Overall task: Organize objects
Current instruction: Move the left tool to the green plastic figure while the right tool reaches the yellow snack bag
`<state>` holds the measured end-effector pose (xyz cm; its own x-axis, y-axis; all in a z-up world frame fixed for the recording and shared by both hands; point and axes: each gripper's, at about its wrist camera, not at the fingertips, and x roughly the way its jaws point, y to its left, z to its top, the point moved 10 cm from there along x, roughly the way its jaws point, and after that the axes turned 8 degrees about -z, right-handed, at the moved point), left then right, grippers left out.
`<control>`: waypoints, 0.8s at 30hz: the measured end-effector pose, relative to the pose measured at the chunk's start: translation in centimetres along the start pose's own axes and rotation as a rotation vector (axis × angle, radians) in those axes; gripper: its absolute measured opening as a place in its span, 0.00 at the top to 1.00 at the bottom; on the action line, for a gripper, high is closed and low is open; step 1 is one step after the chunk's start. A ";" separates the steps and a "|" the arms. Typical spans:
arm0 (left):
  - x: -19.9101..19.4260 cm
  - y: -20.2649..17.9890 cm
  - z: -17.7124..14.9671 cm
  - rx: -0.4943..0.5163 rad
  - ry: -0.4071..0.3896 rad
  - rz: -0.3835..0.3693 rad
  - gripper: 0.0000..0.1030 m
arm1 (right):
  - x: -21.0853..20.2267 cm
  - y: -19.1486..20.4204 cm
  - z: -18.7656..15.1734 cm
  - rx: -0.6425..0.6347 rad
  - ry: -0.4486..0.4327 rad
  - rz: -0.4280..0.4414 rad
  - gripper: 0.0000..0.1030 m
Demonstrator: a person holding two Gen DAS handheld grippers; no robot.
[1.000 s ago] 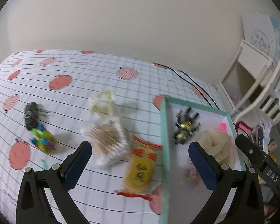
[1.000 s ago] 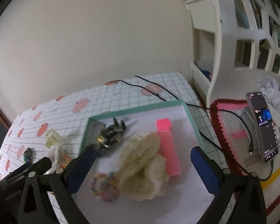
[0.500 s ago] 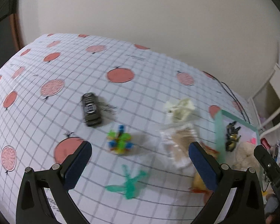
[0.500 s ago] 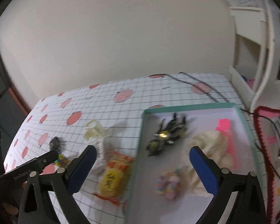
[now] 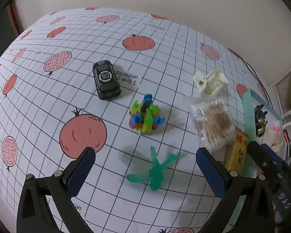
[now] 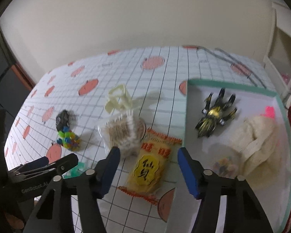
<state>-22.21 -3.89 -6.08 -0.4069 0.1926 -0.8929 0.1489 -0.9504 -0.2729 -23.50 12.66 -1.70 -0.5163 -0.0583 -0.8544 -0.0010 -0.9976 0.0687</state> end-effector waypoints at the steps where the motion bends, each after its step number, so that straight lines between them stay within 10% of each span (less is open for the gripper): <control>1: 0.1 0.0 -0.1 0.001 0.004 -0.003 0.00 | 0.2 0.2 -0.2 -0.001 0.010 0.002 0.42; 24: 2.0 -0.6 -1.2 0.067 0.069 0.026 0.28 | 2.9 1.2 -2.1 -0.026 0.128 -0.092 0.46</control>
<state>-22.02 -2.64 -8.11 -0.3406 0.1814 -0.9225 0.0976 -0.9691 -0.2266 -23.22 11.21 -5.20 -0.4020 0.0307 -0.9151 -0.0203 -0.9995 -0.0246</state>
